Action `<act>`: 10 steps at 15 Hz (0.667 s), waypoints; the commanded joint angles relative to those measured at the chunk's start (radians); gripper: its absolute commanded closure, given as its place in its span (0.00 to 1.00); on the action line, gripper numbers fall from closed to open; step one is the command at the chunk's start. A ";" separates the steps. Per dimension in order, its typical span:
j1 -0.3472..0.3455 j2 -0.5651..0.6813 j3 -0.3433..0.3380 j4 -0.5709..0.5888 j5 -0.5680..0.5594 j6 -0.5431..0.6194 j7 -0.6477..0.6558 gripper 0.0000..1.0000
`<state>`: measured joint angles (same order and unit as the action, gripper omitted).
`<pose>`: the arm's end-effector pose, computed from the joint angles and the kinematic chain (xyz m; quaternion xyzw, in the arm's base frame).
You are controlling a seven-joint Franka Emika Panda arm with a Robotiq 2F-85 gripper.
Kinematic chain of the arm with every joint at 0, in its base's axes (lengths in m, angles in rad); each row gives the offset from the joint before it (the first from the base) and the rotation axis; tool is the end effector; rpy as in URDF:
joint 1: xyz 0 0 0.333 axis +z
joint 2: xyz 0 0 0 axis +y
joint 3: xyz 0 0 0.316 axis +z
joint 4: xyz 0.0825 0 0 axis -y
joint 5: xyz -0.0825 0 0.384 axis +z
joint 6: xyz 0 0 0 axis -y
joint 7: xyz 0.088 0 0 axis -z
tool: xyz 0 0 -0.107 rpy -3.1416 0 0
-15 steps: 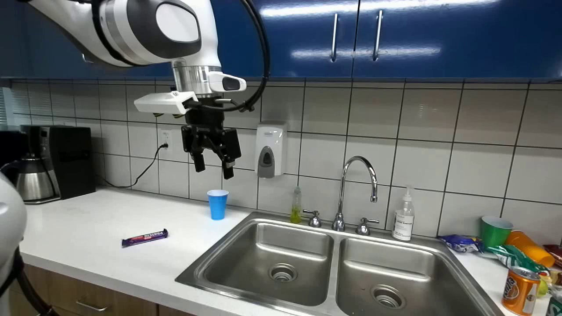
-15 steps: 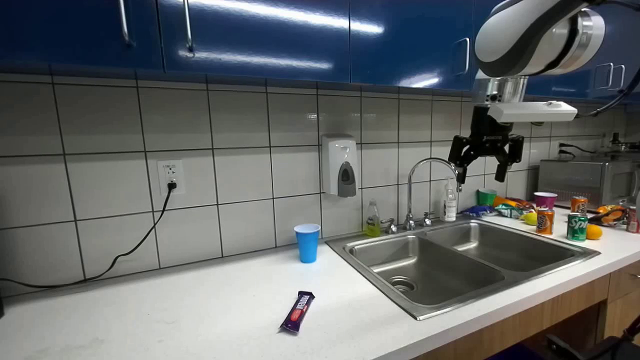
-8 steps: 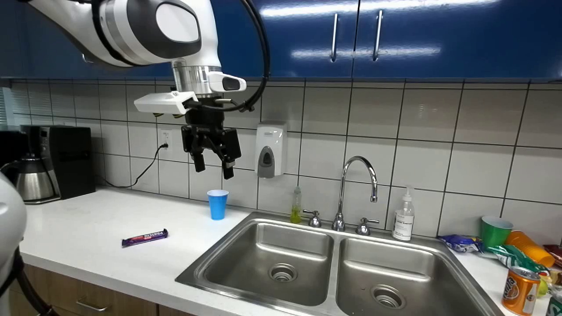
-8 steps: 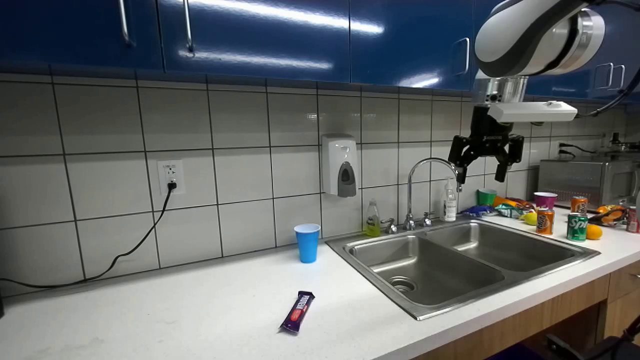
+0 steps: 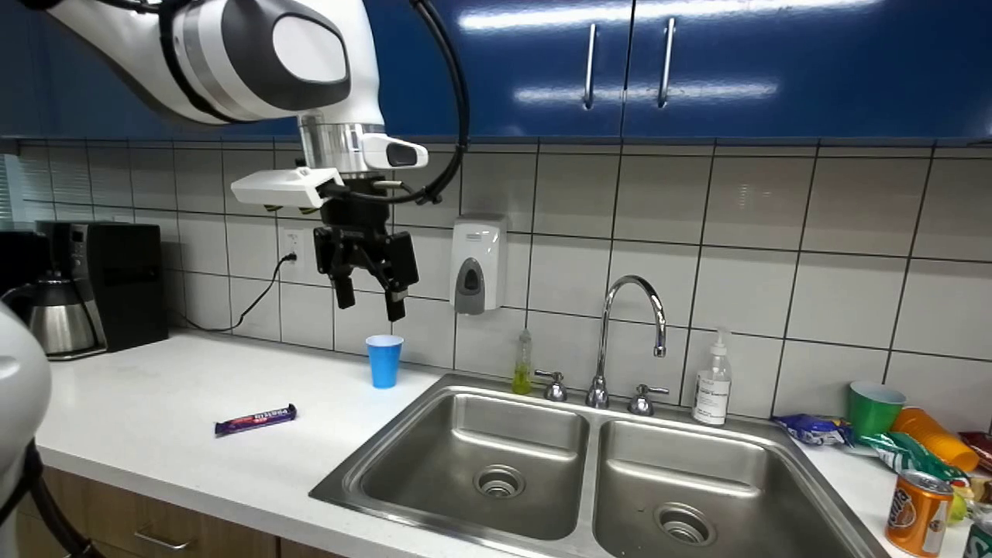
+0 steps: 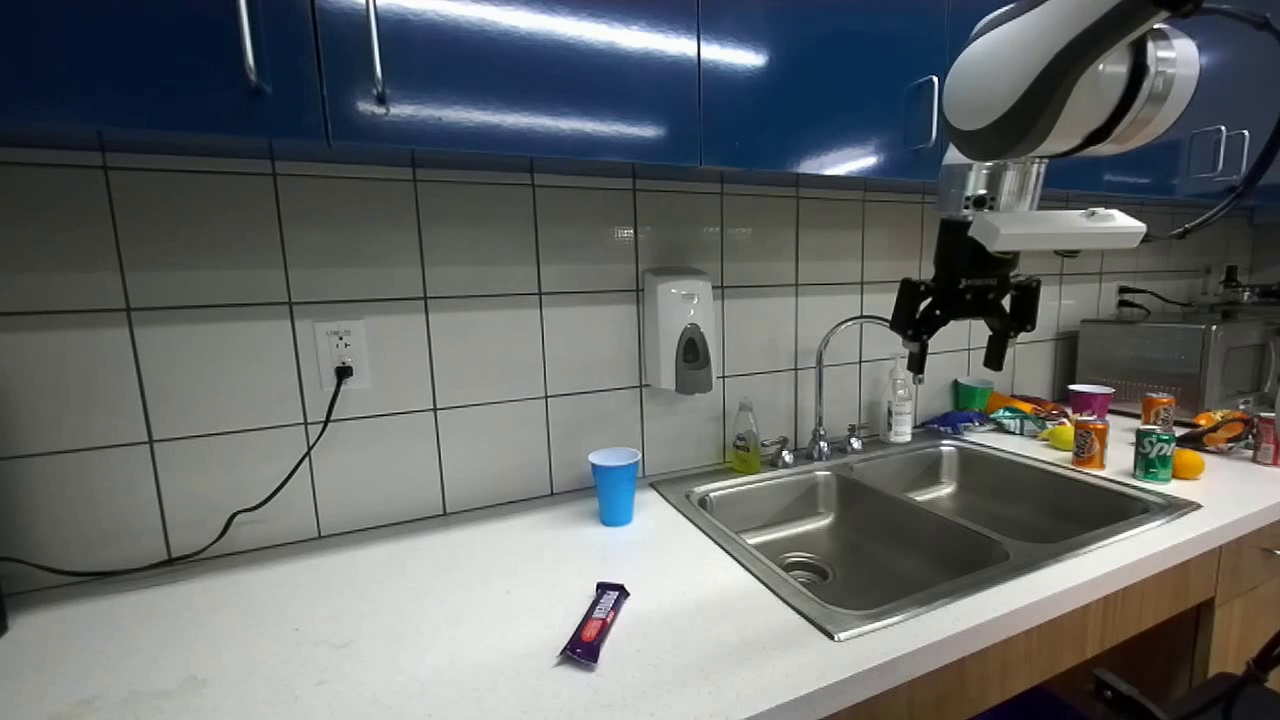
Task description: Put the chocolate bar in the sink
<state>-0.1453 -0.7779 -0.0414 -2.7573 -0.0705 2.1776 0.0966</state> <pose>0.3235 -0.0633 0.4514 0.9878 -0.1190 0.0982 0.0202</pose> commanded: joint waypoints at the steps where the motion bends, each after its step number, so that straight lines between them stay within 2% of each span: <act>1: 0.042 0.039 0.082 -0.051 0.025 0.055 0.091 0.00; 2: 0.058 0.089 0.108 -0.020 0.030 0.055 0.114 0.00; 10: 0.221 0.311 0.271 -0.026 0.089 0.190 0.252 0.00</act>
<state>0.0330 -0.5486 0.1866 -2.7864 -0.0088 2.3049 0.2971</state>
